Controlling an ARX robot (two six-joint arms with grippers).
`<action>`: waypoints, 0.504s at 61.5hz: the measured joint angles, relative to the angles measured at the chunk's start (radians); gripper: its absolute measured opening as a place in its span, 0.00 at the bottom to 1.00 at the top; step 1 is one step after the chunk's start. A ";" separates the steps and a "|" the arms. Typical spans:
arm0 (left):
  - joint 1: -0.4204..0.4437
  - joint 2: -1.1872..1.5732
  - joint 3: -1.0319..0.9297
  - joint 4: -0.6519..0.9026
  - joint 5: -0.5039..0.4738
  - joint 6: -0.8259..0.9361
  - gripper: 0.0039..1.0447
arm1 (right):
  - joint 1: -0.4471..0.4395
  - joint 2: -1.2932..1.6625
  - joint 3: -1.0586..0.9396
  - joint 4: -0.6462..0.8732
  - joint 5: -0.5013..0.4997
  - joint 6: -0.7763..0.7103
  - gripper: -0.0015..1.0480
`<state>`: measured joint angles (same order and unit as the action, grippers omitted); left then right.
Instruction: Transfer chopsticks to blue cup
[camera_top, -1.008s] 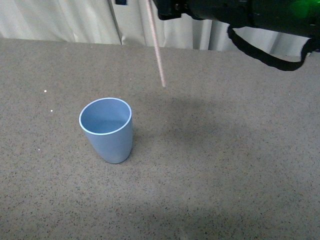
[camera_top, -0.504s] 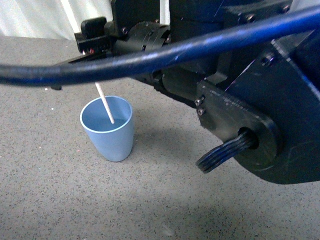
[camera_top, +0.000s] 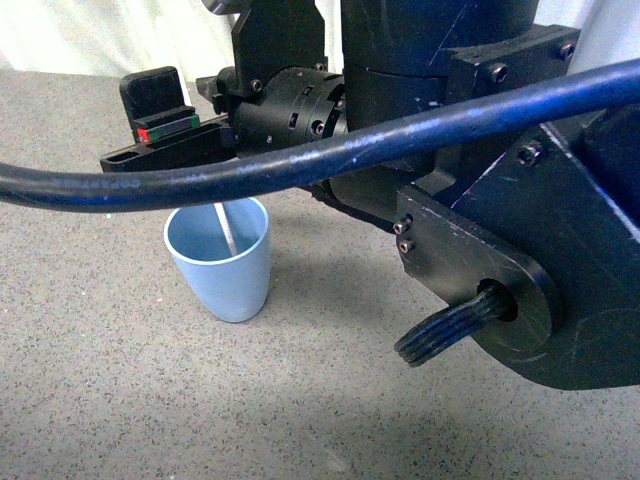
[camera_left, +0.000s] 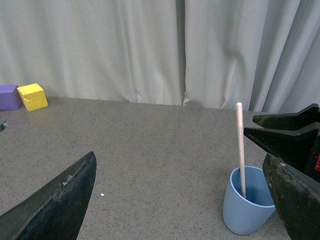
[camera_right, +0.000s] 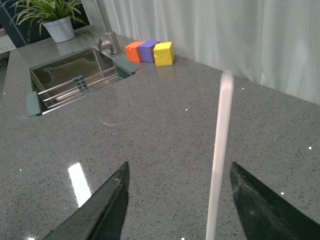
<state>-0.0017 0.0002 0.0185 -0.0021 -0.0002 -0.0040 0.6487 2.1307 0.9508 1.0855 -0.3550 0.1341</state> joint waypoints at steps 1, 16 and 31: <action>0.000 0.000 0.000 0.000 0.000 0.000 0.94 | 0.000 -0.006 -0.004 0.000 -0.002 0.002 0.67; 0.000 0.000 0.000 0.000 0.000 0.000 0.94 | -0.023 -0.097 -0.073 -0.018 0.090 0.006 0.91; 0.000 0.000 0.000 0.000 0.000 0.000 0.94 | -0.175 -0.273 -0.240 -0.156 0.368 0.040 0.91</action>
<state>-0.0017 0.0002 0.0185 -0.0021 -0.0002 -0.0040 0.4732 1.8576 0.7109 0.9295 0.0132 0.1741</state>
